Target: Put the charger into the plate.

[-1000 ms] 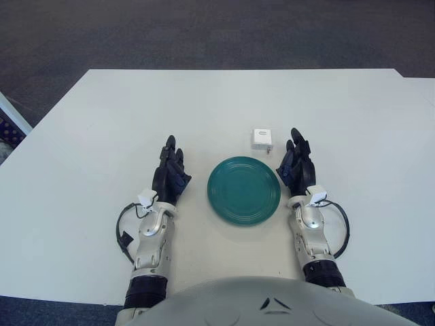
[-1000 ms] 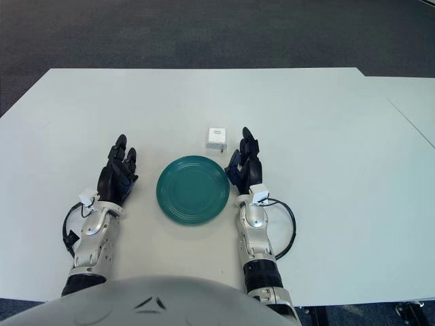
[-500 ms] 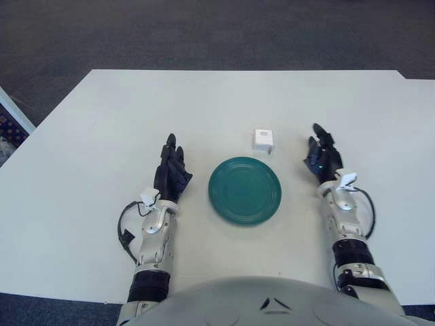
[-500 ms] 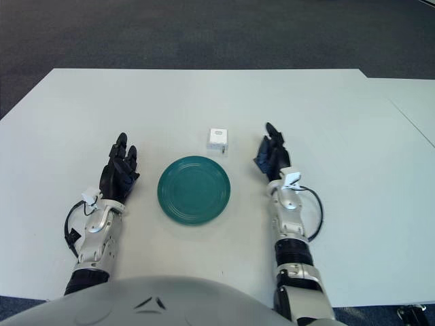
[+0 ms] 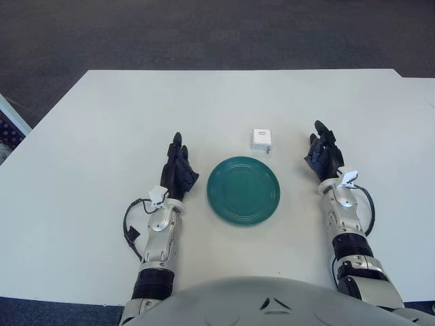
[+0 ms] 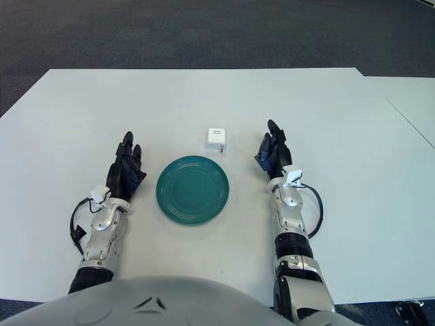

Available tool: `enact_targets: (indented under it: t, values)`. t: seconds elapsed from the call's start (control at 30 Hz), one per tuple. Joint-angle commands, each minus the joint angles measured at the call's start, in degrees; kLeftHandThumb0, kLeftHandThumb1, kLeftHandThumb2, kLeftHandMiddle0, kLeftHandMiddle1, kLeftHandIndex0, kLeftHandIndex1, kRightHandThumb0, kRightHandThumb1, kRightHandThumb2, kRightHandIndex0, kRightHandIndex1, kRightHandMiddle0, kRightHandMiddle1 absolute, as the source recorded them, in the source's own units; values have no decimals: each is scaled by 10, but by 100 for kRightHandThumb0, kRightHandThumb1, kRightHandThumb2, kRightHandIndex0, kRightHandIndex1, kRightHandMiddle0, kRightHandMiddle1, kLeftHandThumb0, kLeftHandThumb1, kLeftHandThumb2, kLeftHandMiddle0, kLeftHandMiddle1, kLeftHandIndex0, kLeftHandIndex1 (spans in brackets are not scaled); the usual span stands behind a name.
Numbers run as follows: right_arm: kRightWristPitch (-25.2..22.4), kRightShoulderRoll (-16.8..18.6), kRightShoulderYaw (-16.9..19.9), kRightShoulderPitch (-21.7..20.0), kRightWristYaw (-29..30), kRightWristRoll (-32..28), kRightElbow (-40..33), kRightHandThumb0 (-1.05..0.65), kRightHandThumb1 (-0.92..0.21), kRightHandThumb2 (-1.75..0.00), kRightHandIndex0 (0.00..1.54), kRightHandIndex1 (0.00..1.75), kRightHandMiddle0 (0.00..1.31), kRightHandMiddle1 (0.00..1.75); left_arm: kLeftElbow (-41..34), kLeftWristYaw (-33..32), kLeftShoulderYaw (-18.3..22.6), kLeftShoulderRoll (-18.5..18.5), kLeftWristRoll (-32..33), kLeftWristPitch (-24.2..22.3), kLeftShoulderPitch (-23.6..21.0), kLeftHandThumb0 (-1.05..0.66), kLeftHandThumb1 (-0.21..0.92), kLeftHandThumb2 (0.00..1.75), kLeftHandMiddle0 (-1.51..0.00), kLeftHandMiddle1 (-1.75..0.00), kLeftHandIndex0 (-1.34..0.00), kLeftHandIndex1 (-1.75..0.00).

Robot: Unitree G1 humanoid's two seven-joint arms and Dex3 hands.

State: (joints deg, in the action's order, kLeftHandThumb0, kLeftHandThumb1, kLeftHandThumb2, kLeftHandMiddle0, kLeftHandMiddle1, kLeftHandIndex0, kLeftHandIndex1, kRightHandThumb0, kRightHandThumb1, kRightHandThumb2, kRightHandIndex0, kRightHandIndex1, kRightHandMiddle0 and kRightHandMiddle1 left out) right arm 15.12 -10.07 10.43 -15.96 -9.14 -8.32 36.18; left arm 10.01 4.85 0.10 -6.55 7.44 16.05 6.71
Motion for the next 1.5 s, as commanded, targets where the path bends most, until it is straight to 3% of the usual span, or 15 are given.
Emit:
enact_targets:
  t: [0.0,0.17,0.33,0.4,0.57,0.7,1.0,1.47]
  values:
    - [-48,-68,30,-85,10,-3,46,-83,-92,-101,5,0,0,21,13,-8,-3,-10,2,-27,17,-105,92,111,0,0,0,0]
    - [-75,-119,7,-152,41,56,26,-83,-92,-99,4,0,0,21,23,-11,-3,-12,5,-23,10,-105,92,112,0,0,0,0]
    - [-39,-160,-48,-191,81,155,33,-82,-92,-95,5,0,0,23,39,-17,-4,-18,3,-2,4,-105,92,113,0,0,0,0]
    - [-35,-173,-63,-208,76,175,36,-81,-92,-94,5,1,0,24,43,-18,-5,-19,4,2,2,-105,92,113,0,0,0,0]
    - [-45,-217,-153,-279,33,277,29,-82,-92,-89,8,1,0,28,45,-16,-8,-25,14,1,2,-105,92,112,0,0,0,0]
    - [-29,-216,-202,-316,35,333,51,-86,-92,-84,11,1,0,35,44,-19,-13,-27,14,4,3,-105,92,111,0,0,0,0]
    - [34,-186,-298,-366,119,438,141,-96,-92,-80,13,1,0,43,20,-31,-31,-27,4,-3,14,-105,92,109,0,0,0,0]
    - [58,-130,-367,-376,130,477,220,-105,-92,-87,4,0,0,30,-34,-59,-45,-25,12,-44,29,-105,92,112,0,0,0,0]
